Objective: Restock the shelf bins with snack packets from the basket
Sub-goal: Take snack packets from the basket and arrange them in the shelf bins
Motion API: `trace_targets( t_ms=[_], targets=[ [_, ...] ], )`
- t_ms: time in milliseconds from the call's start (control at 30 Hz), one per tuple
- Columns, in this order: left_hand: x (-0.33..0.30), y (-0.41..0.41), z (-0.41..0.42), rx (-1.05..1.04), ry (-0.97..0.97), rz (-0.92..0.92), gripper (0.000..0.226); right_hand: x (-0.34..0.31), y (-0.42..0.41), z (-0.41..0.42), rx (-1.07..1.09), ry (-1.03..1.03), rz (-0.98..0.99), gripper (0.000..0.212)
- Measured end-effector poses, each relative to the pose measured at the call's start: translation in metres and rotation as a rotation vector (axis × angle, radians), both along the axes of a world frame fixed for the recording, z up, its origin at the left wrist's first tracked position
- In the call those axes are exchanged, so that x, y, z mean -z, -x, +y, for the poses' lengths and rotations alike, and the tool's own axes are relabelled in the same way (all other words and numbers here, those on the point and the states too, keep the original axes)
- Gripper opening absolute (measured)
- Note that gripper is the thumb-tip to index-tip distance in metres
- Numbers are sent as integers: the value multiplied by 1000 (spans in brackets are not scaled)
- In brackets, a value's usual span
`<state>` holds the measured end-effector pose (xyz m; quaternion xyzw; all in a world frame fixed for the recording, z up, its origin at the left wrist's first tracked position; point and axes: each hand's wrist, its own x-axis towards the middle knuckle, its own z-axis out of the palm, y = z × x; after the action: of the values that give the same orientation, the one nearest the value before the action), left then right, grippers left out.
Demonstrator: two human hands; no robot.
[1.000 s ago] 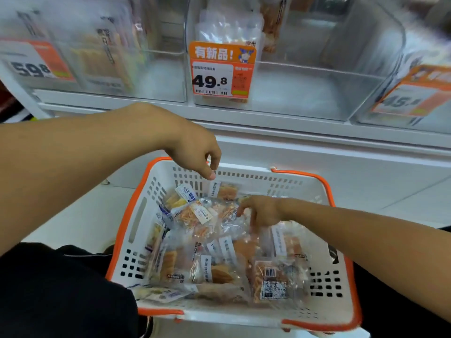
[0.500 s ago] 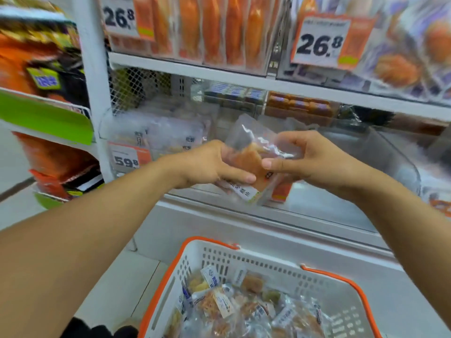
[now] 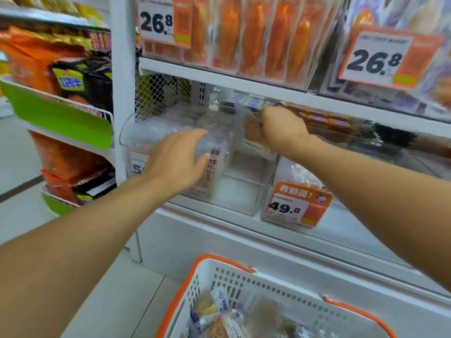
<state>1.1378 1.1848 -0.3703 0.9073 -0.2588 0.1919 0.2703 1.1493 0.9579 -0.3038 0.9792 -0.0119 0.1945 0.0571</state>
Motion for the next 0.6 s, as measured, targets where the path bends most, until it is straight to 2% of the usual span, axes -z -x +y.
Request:
trace_targets(
  t_ms=[133, 300, 500, 600],
  targets=[
    [-4, -1, -7, 34, -109, 14, 59, 10, -59, -25, 113, -14, 147, 37],
    [-5, -6, -13, -10, -204, -31, 65, 15, -104, -53, 49, -102, 168, 31],
    [0, -16, -19, 20, -239, -95, 56, 18, -130, -67, -61, -141, 150, 30],
    [0, -17, -24, 22, -238, -121, 52, 14, -138, -65, -48, -37, 233, 26]
  ],
)
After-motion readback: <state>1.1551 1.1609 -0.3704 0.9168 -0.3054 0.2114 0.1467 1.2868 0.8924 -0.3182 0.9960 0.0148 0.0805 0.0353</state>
